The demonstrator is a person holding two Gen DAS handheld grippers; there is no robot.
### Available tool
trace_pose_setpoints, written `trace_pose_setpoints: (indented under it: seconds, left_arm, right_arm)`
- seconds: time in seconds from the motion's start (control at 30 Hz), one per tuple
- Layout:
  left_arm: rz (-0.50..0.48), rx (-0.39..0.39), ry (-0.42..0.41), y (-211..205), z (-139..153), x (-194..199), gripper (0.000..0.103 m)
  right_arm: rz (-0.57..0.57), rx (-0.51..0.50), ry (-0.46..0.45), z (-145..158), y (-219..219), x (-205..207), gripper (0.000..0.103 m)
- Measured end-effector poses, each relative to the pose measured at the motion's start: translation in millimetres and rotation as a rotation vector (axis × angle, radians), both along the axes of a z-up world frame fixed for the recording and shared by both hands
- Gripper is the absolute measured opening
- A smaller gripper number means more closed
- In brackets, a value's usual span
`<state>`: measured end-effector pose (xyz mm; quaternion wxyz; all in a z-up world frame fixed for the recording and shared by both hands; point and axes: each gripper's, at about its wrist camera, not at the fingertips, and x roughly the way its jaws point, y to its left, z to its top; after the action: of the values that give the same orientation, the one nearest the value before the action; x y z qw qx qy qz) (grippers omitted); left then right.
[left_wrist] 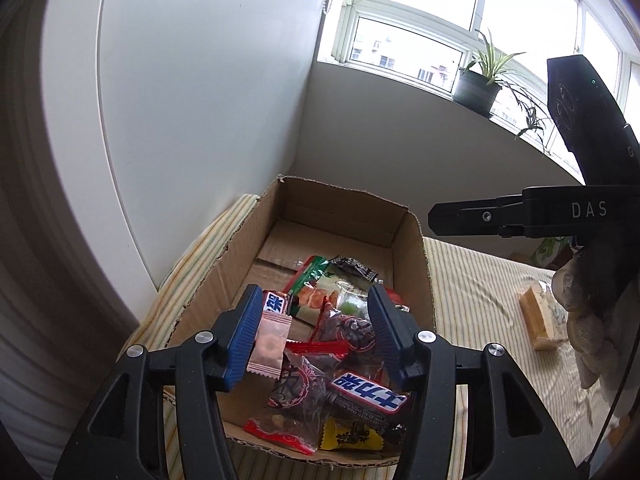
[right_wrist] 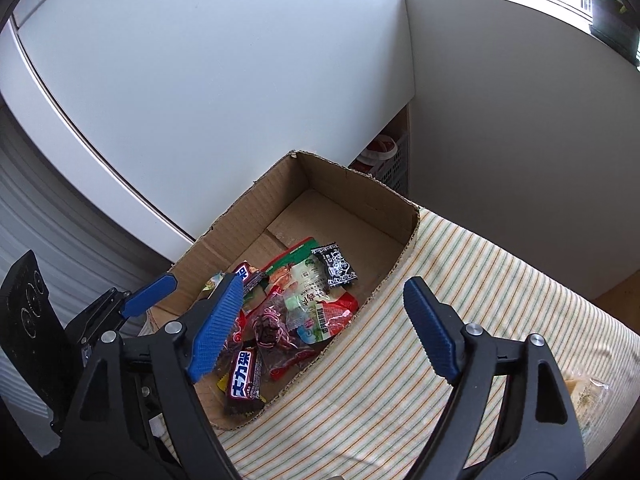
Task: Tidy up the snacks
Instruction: 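Carry the pink candy and black pack into the box and open both tools, then close both tools on the sides of the bagged bread loaf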
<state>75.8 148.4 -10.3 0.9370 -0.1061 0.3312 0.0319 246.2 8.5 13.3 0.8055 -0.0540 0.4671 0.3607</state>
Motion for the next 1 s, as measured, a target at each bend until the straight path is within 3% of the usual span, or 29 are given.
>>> trace_pose_setpoints:
  seconds: [0.33, 0.6, 0.67, 0.8, 1.0]
  left_arm:
    - [-0.074, 0.005, -0.013, -35.5, 5.2, 3.4, 0.055]
    - [-0.189, -0.03, -0.016, -85.6, 6.8, 8.8, 0.055]
    - [-0.225, -0.046, -0.012, -101.2, 5.8, 10.1, 0.065]
    - [-0.308, -0.087, 0.005, -133.2, 0.3, 14.8, 0.066]
    - [-0.439, -0.149, 0.083, -181.9, -21.0, 30.0, 0.069]
  right_arm:
    - [-0.079, -0.008, -0.039, 6.2, -55.7, -4.3, 0.085]
    - [-0.174, -0.003, -0.06, 10.5, -135.7, -15.9, 0.085]
    - [-0.211, -0.011, -0.067, 9.7, -157.3, -16.9, 0.086]
    - [-0.288, -0.022, -0.073, 0.3, -198.9, -16.4, 0.098]
    - [-0.374, 0.008, -0.009, -28.1, -258.0, -11.4, 0.099]
